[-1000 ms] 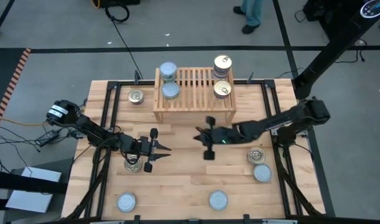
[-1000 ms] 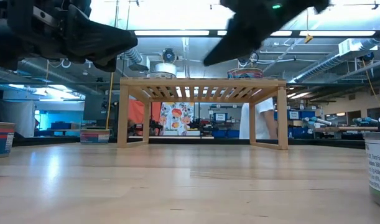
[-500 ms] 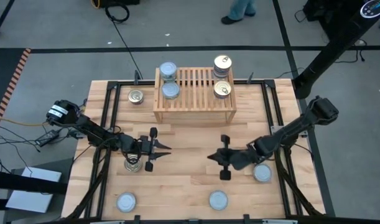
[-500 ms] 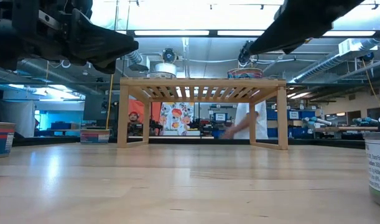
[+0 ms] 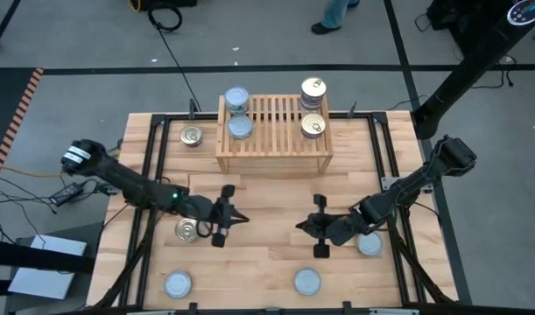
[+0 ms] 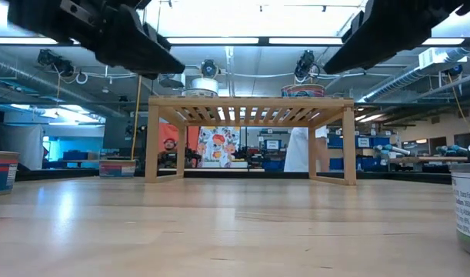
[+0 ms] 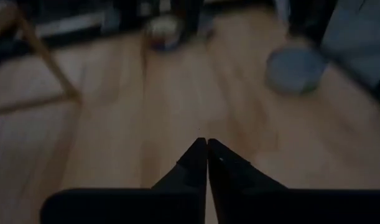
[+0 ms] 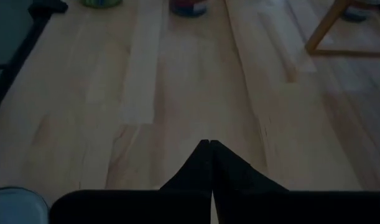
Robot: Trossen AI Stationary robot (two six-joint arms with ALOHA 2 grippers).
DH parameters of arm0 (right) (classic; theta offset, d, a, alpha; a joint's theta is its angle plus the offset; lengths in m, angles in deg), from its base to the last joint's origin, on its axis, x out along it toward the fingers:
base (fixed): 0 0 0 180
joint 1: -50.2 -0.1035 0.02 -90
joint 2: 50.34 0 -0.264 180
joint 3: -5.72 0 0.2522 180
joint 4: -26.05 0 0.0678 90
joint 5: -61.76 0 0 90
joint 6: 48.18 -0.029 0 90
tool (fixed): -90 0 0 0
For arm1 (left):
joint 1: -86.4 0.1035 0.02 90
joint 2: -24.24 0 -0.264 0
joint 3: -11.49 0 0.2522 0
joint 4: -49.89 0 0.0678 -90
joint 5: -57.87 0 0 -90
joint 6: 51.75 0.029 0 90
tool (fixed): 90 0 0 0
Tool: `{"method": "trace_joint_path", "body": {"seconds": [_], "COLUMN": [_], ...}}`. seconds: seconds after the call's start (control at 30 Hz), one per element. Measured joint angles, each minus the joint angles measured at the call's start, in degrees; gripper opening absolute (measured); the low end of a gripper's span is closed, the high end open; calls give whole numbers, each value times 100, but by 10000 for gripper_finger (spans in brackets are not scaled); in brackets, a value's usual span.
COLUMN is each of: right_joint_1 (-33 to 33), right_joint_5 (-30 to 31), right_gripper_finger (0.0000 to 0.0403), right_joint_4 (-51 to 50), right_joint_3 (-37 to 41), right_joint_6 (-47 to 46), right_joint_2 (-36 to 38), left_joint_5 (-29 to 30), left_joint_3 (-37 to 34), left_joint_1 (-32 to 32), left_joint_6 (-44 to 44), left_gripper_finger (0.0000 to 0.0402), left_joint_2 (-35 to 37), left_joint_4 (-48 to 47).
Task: Stack canned seafood by type on shelf
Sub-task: Stack the blue tuna can on top of the other blue tuna can on the shelf
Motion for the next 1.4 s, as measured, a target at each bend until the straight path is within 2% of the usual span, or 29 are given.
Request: {"method": "trace_joint_path", "body": {"seconds": [0.07,0.17,0.27,0.4,0.57,0.73,0.93,1.03,1.17,1.4], "right_joint_1": [0,-9,-50,-143,-225,-224,-165,-124,-114,-116], "right_joint_5": [0,2,4,18,241,286,286,286,286,286], "right_gripper_finger": [8,8,8,8,8,9,9,9,9,9], "right_joint_4": [-87,-186,-196,-206,-258,-270,-243,-244,-246,-248], "right_joint_3": [0,0,0,0,0,0,0,0,0,0], "right_joint_6": [-81,-146,-214,-214,-206,-188,-199,-205,-210,-212], "right_joint_2": [0,0,0,0,0,0,0,0,0,0], "left_joint_5": [357,1434,2421,3617,4234,4208,3616,3157,2261,974], "left_joint_3": [522,1255,1757,1818,1227,402,-178,-289,-442,-449], "left_joint_1": [-72,-166,-172,-171,19,810,2215,2954,3940,5580], "left_joint_6": [-12,-86,-545,-1400,-2654,-3233,-2887,-2514,-1837,-1375], "left_gripper_finger": [12,10,10,9,3,2,1,1,1,0], "left_joint_2": [75,118,116,437,1480,2718,3602,3627,3376,2731], "left_joint_4": [-1234,-2930,-4466,-5496,-5998,-5799,-5230,-4929,-4297,-3740]}}
